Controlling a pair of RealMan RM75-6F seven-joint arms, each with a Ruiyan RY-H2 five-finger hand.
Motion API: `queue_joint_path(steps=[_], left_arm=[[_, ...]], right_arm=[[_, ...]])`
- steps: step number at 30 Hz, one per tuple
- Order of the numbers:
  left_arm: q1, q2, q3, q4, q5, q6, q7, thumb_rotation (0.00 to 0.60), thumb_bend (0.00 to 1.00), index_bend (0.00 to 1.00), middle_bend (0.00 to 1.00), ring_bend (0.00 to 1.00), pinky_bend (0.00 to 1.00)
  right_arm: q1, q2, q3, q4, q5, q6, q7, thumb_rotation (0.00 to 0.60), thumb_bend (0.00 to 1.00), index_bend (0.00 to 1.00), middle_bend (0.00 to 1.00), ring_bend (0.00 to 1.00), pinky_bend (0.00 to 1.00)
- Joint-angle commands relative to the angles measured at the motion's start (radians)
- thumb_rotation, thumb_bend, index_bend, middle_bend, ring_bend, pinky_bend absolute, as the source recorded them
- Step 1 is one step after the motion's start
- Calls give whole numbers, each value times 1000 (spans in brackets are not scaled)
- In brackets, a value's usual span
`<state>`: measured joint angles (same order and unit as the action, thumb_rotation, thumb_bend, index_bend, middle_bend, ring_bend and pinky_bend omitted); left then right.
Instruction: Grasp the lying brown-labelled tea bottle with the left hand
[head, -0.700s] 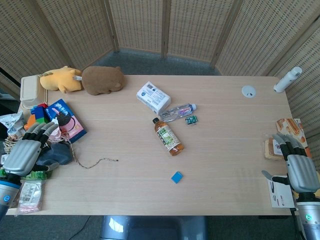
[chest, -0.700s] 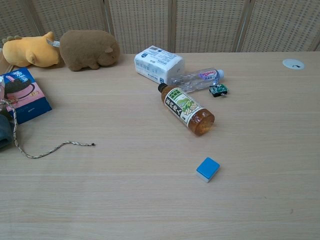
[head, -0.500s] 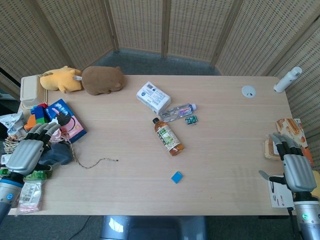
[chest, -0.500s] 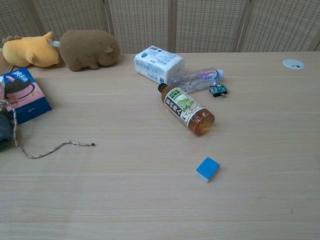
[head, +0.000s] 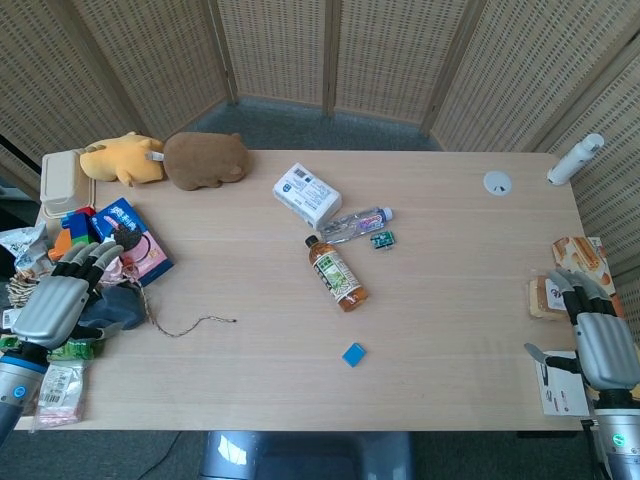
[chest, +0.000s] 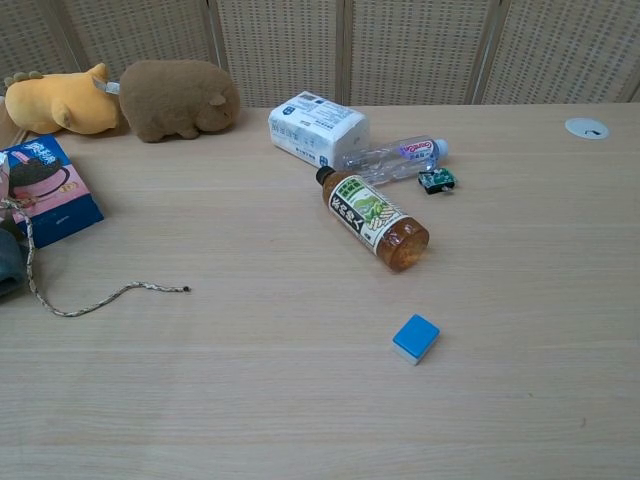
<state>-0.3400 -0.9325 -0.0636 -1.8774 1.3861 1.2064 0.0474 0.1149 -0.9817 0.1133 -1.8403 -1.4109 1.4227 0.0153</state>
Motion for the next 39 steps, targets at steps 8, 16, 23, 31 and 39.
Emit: queue_joint_path(steps=[8, 16, 23, 31, 39], left_arm=[[-15, -23, 11, 27, 19, -33, 11, 600, 0, 0, 0, 0, 0], [-62, -66, 8, 43, 29, -97, 35, 600, 0, 0, 0, 0, 0], [-126, -115, -7, 66, 31, -164, 81, 600, 0, 0, 0, 0, 0], [-225, -221, -40, 142, 19, -253, 116, 600, 0, 0, 0, 0, 0], [-360, -378, -90, 277, -11, -363, 141, 600, 0, 0, 0, 0, 0]], right_arm=[[1, 7, 0, -16, 7, -3, -14, 600, 17, 0, 0, 0, 0], [-12, 13, -6, -11, 16, 4, -3, 600, 14, 0, 0, 0, 0], [-28, 19, -15, 0, 16, 14, 18, 600, 15, 0, 0, 0, 0], [-37, 20, -20, 13, 10, 18, 37, 600, 15, 0, 0, 0, 0], [-49, 24, -19, 18, 19, 30, 48, 600, 15, 0, 0, 0, 0]])
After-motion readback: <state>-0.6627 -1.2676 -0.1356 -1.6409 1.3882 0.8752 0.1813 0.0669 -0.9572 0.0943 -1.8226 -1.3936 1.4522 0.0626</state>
